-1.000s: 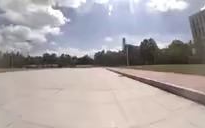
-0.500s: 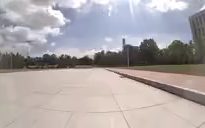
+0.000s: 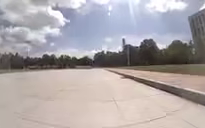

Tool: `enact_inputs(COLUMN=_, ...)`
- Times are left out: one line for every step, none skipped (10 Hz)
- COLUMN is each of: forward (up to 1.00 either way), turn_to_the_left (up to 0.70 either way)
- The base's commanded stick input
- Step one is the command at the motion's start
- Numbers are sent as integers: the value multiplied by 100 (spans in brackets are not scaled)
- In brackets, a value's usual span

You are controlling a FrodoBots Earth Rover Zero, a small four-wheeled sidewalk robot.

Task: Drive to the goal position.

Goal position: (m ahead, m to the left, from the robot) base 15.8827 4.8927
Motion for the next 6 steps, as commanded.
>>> enact_inputs(forward=70, turn_to_the_left=0)
enact_inputs(forward=70, turn_to_the_left=0)
enact_inputs(forward=70, turn_to_the_left=0)
enact_inputs(forward=70, turn_to_the_left=0)
enact_inputs(forward=70, turn_to_the_left=0)
enact_inputs(forward=70, turn_to_the_left=0)
